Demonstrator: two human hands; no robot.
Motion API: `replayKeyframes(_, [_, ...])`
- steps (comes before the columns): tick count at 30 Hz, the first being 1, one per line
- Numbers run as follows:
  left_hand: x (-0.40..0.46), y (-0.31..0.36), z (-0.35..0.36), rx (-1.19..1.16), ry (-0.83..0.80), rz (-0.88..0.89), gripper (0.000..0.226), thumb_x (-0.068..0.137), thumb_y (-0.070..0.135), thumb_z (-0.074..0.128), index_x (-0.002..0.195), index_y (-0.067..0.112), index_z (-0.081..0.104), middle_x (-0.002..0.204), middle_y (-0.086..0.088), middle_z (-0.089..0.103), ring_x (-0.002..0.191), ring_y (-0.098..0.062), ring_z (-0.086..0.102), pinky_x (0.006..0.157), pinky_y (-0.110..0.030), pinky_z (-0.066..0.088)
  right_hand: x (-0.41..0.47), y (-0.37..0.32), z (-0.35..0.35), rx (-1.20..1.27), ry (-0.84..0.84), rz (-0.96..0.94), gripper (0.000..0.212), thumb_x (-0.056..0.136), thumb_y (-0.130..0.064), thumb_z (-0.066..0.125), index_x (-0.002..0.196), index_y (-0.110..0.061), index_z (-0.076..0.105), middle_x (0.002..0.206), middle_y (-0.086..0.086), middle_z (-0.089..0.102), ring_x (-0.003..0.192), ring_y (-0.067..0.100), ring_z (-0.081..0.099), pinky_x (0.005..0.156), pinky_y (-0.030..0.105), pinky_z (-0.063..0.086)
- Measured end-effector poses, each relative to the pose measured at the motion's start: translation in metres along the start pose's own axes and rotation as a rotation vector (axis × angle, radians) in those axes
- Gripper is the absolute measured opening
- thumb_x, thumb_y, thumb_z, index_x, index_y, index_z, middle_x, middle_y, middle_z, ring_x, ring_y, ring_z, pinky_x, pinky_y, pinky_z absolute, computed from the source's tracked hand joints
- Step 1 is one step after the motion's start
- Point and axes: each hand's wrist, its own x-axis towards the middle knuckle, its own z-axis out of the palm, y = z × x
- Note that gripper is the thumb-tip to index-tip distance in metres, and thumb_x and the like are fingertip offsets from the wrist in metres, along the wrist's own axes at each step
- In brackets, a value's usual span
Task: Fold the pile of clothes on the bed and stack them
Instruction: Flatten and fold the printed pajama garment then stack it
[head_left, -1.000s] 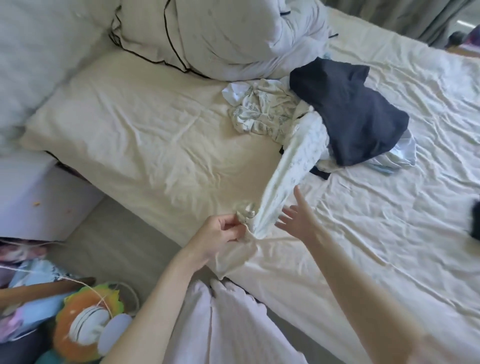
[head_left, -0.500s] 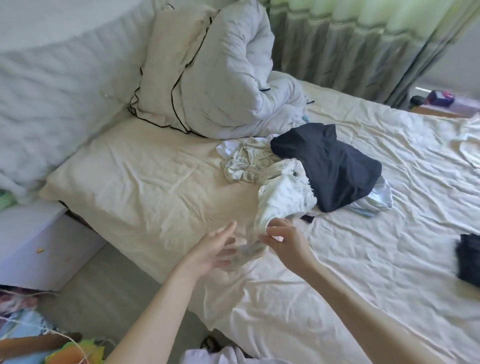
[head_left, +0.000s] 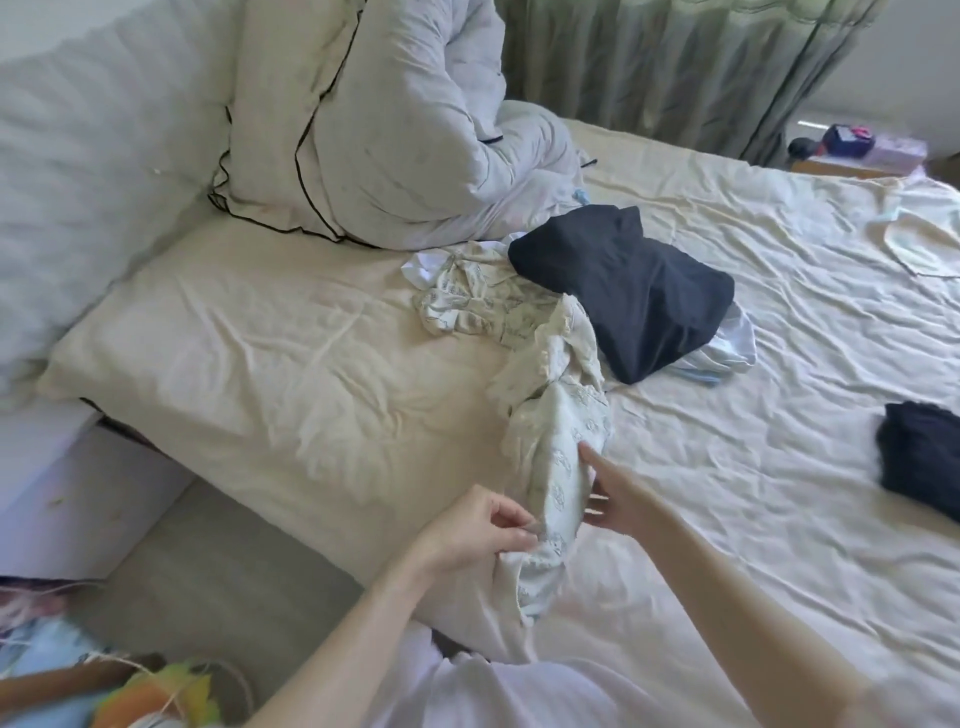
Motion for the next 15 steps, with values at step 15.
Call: replayKeyframes(15, [0.024, 0.054, -0.051, 0.529, 0.372, 0.201, 0.055, 0.093, 0.022, 0.056, 0.144, 0.026, 0.035, 0.144, 0.002, 0.042, 0.13, -0.017, 0.041, 0.101, -0.014, 0.027, -0.063, -0.064, -0.011, -0.39, 0.165, -1.029, 0.038, 0.082, 0.006, 0.059, 0.091, -0.028, 0.075, 0.08, -0.013, 0.071, 0.076, 0.001, 0.06, 0.07, 0.017, 0.046])
